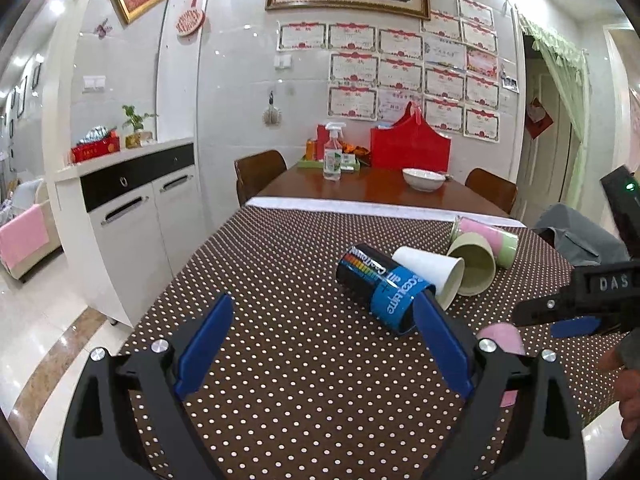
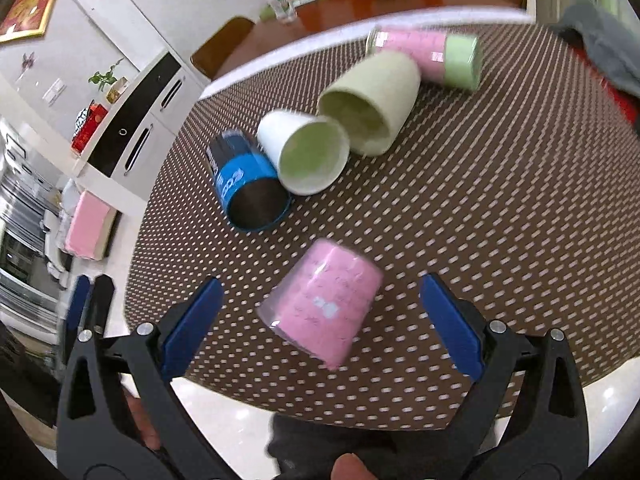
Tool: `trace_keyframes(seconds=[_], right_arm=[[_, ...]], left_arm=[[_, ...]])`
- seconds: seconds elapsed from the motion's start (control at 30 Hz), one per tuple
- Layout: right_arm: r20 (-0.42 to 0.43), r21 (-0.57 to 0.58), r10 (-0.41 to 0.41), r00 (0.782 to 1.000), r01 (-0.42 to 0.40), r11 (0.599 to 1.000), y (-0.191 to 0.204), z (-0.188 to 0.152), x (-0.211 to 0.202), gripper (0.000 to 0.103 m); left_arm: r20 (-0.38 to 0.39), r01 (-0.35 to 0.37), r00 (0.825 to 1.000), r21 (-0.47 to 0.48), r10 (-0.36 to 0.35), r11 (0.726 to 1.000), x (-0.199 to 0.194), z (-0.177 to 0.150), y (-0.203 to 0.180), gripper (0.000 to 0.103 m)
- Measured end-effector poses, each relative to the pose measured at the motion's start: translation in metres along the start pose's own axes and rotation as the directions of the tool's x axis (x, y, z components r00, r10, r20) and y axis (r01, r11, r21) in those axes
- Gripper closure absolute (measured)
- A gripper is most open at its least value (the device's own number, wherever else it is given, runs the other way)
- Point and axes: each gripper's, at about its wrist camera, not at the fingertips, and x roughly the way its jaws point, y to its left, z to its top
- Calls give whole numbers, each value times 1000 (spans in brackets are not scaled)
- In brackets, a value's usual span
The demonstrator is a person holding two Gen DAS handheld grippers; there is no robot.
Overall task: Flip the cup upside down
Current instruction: 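Move the right tool to the pink cup and close on it, then lift the pink cup with the right tool and rotate it upside down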
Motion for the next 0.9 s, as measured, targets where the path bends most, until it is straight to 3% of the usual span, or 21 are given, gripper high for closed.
trace_keyframes(seconds=[0.07,0.23,0.63,0.7,0.8,0.9], right_arm=[[-50,83,13,999,-8,997,-7,3,10,6],[-86,148,-8,996,21,989,-14,9,16,11],[-184,139,-66,981,93,986,5,24,44,14],[-199,125,-88,976,114,986,7,27,52,18],[-252,131,-90,963,126,983,6,28,67,35],[-259,124,-80,963,115,986,7,30,71,39]], left_arm=[[-12,12,1000,-2,-12,1000,6,-2,2,13],[-35,46,998,-15,-47,999,18,-7,6,13],[-70,85,994,-33,-87,996,30,-18,3,13],[-75,87,993,-38,-90,995,30,-19,1,13],[-77,84,993,-43,-87,996,28,-21,0,13],[-81,73,994,-42,-76,996,26,-24,0,13]])
